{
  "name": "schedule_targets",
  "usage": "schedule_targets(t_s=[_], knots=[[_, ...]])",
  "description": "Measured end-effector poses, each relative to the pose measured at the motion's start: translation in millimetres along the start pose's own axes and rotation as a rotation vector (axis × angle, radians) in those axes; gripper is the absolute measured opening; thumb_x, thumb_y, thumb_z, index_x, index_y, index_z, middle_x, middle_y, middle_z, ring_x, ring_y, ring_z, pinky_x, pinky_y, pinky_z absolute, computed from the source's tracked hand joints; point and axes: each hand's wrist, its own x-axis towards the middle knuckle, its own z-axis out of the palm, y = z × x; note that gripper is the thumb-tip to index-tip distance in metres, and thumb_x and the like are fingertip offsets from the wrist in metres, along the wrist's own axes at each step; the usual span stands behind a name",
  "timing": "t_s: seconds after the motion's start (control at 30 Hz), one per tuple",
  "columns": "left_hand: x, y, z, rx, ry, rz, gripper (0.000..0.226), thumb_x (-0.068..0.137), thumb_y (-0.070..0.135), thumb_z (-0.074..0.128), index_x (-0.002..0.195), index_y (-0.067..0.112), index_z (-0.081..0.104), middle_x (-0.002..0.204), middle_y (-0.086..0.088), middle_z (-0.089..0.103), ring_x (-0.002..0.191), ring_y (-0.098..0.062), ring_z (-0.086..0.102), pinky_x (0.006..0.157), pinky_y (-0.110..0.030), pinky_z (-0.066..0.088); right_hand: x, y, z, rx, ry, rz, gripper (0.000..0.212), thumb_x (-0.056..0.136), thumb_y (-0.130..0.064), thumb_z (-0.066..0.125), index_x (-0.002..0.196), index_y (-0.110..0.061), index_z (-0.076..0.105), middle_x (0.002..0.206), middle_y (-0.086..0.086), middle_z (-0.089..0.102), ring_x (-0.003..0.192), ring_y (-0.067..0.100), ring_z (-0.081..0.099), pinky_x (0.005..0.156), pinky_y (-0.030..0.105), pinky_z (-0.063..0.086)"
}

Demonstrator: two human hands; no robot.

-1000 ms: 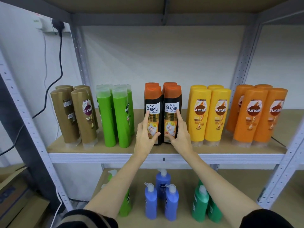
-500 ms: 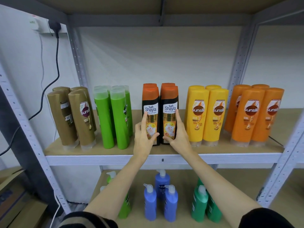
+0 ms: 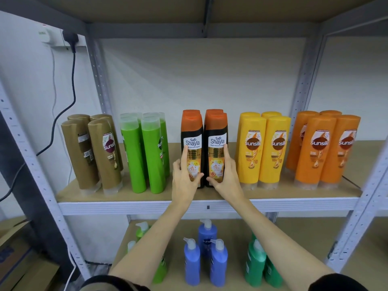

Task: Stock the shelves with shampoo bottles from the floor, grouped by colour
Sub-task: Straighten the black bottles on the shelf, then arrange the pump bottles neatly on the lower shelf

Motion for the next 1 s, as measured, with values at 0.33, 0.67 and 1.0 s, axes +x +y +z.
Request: schedule_targets(t_s=[0.33,0.67,1.0], knots=[[-3,-10,-73,0.008,0.255,0.200,0.053,0.084,-0.001,0.058,0.133,0.010,0.038,0.117,-0.004,0.049,0.099,-0.006,0.047,0.087,-0.032,0.046,-9,-41,47,-0.266,0.461,-0.261,0.044,0.086,-0.014,0.048,0.129,-0.020,0.041,0.137,0.009,0.045,0.129,0.025,0.038,0.107,0.042,0.028],[16,-73,-141,-0.041,0.129,-0.119,0.085,0.077,0.008,0.071,0.144,0.010,0.018,0.145,-0.010,0.030,0.134,-0.024,0.033,0.110,-0.048,0.031,4,-83,118,0.223,-0.118,-0.044,0.075,0.081,-0.013,0.065,0.143,-0.018,0.023,0.141,0.001,0.039,0.127,0.011,0.040,0.108,0.037,0.036],[25,-92,-135,-0.002,-0.011,-0.189,0.089,0.069,0.020,0.079,0.140,0.020,0.025,0.135,-0.005,0.044,0.122,-0.024,0.047,0.100,-0.048,0.042,9,-84,134,0.354,-0.125,0.091,0.089,0.079,-0.010,0.068,0.142,-0.039,0.013,0.138,-0.001,0.046,0.128,0.014,0.044,0.108,0.042,0.038]])
